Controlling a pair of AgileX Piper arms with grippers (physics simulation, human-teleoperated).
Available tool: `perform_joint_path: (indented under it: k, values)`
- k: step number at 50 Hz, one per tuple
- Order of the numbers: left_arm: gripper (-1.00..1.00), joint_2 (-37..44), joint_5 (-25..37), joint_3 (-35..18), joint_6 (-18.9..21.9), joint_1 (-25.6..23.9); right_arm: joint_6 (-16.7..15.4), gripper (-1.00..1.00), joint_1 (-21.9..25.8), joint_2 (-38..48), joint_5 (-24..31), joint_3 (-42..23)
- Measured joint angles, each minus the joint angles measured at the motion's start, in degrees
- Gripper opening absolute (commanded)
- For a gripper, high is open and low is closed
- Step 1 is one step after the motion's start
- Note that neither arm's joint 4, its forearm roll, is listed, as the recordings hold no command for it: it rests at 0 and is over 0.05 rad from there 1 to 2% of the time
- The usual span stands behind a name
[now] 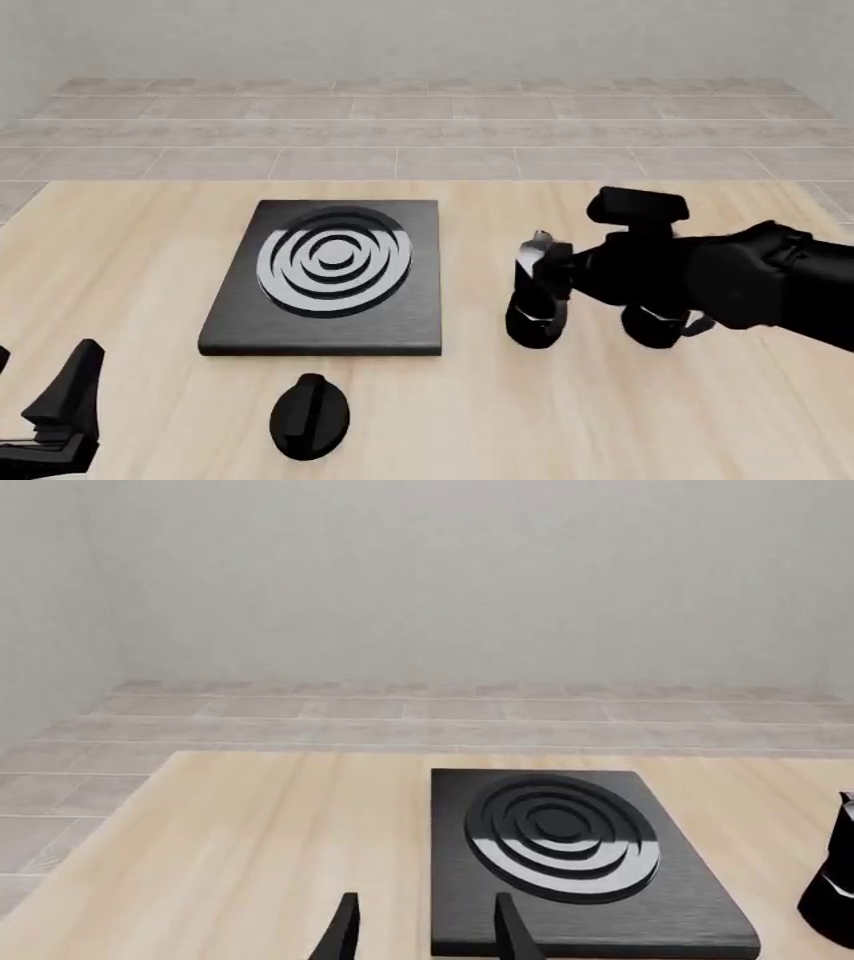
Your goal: Put both moka pots on the stove.
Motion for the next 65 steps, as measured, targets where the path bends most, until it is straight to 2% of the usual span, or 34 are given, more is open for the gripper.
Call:
perform_joint_path:
  k: [23,35,36,65]
  values:
    - [1.0,0.0,0.0,0.0,-0.3,0.0,4.0,1.0,2.2,4.3,-5.2,3.4]
    - [1.0,-0.1,0.1,0.0,-0.5,0.1,4.6,1.0,2.7,5.5,-7.1,4.3]
    - [1.0,-0.2,0.1,0.0,-0.5,0.1,4.5,-1.0,2.8,5.5,-7.2,4.3]
    - [1.0,-0.1,0.1,-0.1,-0.9,0.4,-7.5,-1.0,5.4,1.1,-7.5,4.2]
